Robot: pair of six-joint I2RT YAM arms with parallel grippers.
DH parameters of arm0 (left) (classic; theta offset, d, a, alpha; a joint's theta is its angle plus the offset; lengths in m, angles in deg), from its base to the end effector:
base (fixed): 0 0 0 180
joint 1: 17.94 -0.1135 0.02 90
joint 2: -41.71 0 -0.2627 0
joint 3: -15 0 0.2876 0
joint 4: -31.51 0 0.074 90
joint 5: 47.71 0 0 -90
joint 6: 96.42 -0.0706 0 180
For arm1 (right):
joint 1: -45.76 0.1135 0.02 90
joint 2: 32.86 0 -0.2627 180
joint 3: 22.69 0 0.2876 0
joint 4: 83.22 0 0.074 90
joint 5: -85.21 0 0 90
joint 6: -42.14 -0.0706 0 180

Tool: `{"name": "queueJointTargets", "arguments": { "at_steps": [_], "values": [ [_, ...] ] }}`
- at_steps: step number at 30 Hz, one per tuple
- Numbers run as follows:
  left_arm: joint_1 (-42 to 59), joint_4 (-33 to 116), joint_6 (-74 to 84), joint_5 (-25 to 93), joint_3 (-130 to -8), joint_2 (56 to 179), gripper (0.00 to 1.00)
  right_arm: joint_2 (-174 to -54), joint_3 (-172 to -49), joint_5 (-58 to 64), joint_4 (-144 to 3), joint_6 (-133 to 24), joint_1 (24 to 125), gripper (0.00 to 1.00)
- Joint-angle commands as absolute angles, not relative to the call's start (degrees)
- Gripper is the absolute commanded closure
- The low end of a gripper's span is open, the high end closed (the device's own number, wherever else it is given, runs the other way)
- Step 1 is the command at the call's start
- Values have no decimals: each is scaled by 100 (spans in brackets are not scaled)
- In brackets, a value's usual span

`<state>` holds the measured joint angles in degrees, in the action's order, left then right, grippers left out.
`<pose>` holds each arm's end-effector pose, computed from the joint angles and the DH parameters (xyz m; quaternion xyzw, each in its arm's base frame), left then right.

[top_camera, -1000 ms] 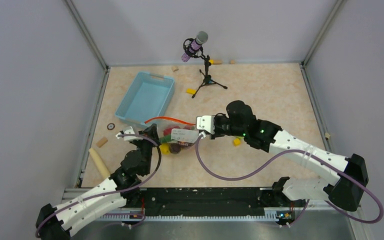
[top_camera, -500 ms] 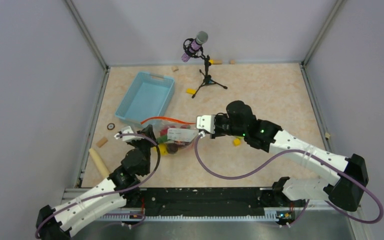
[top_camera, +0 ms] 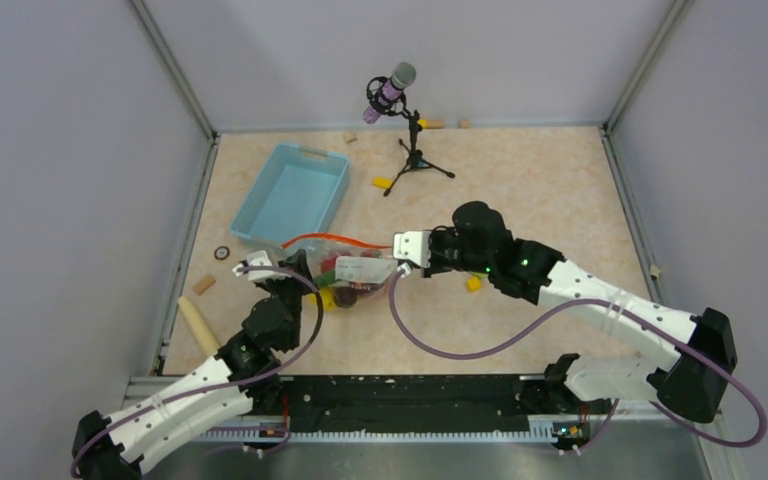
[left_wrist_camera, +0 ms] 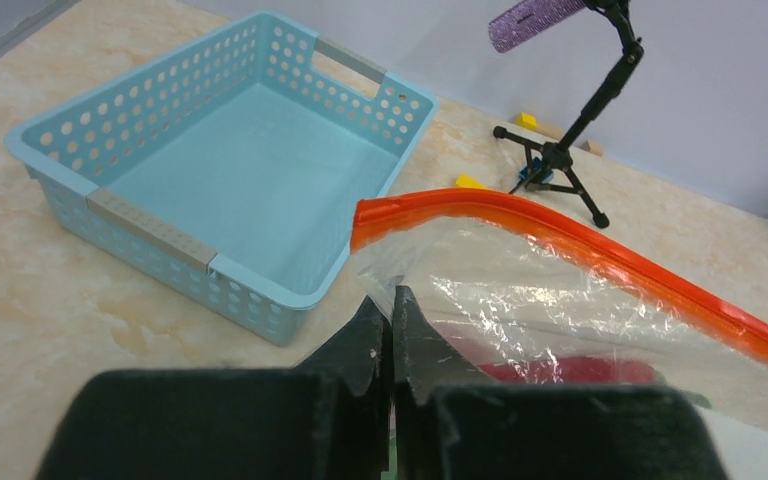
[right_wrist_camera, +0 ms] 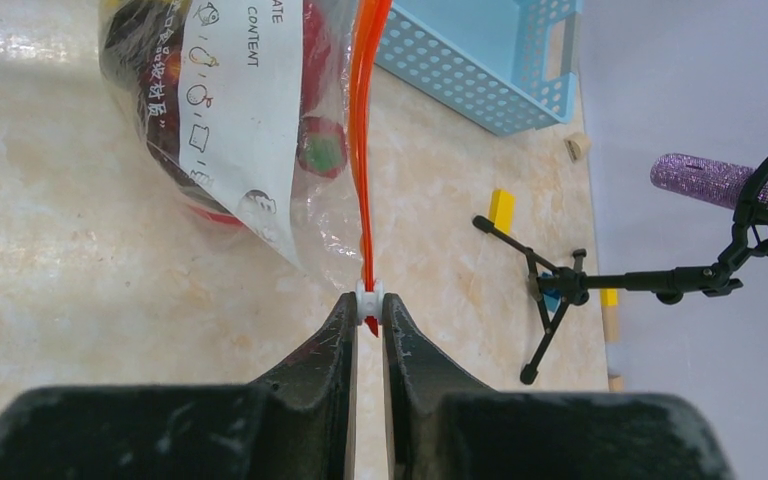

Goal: Place the food in the zip-top bag and seal the zipper
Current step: Zip the zipper food storage bag at the center of the board, then place the zipper food storage bag at the center of the board.

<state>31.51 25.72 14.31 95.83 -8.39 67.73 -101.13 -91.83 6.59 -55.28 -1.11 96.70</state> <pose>0.1647 -0.1052 0.2219 -0.1647 0.6756 -0.1195 0.7086 0.2021 0.2711 0.2967 -0.6731 0.5196 0.1035 0.5160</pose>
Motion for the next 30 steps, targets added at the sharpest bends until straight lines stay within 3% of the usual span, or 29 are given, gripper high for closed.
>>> {"name": "queueJointTargets", "arguments": {
  "at_steps": [1, 5, 10, 20, 30],
  "values": [
    [3077, 2328, 792, 8716, -973, 6773, 100, -9924, -9288, 650, -5514, -57, 9596, 84],
    [3075, 2132, 359, 7129, -927, 6813, 100, -9962, -9240, 1199, -5829, -155, 9595, 50],
    [3075, 2002, -7, 6116, -926, 6945, 100, -10244, -9278, 1605, -6216, -436, 9595, 34],
    [3075, 1916, 56, 6449, -925, 6976, 100, -11377, -10247, 2364, -5446, -945, 9602, 32],
    [3075, 1800, 336, 7014, -908, 6969, 100, -11863, -10994, 1192, -5020, -1500, 9604, 38]
  ]
}}
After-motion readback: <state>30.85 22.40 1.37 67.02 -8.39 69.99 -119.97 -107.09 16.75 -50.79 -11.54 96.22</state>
